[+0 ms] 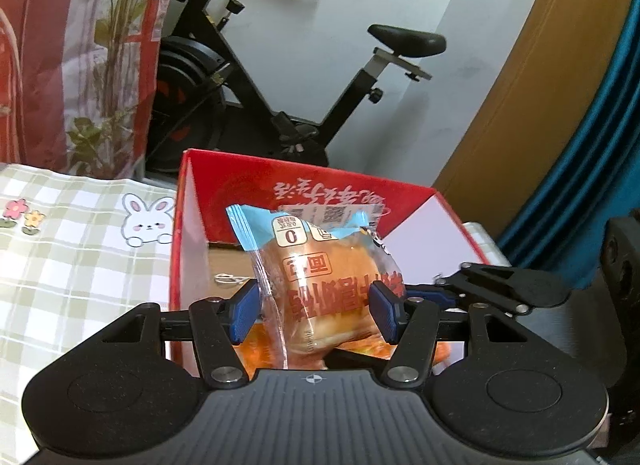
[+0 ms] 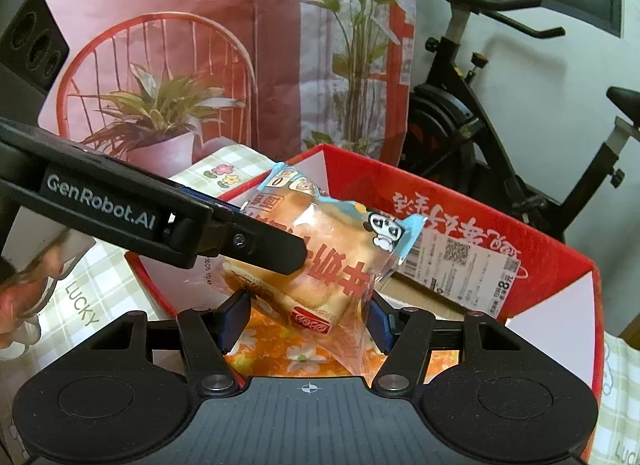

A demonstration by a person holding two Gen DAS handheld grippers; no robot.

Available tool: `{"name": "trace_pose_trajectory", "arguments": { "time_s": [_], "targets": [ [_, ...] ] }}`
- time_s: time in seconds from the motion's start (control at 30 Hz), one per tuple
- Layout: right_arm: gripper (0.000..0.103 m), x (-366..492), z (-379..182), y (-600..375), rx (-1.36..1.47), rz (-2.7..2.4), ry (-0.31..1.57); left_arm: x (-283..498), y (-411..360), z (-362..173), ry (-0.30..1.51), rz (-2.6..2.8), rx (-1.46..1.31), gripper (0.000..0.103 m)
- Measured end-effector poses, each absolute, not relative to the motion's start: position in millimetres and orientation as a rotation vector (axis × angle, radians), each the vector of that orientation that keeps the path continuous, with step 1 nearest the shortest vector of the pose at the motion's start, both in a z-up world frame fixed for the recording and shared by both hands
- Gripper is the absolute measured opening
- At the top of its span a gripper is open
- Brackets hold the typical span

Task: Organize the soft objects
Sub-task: 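Lift the bread bun over the red box, lower it in, open the right tool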

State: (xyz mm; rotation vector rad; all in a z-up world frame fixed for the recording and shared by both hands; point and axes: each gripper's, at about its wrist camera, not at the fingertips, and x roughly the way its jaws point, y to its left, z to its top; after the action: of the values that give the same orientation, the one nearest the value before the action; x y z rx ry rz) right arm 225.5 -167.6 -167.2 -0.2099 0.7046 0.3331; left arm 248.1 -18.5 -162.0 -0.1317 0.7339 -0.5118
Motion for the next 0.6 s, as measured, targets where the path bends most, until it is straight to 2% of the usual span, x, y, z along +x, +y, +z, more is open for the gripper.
{"name": "trace_pose_trajectory", "arguments": {
  "time_s": [0.6],
  "targets": [
    [0.059, 178.4, -140.8, -170.8, -0.268, 0.244, 0.658, 210.4, -20.4, -138.4, 0.661, -0.446, -0.021, 0.062]
  ]
}}
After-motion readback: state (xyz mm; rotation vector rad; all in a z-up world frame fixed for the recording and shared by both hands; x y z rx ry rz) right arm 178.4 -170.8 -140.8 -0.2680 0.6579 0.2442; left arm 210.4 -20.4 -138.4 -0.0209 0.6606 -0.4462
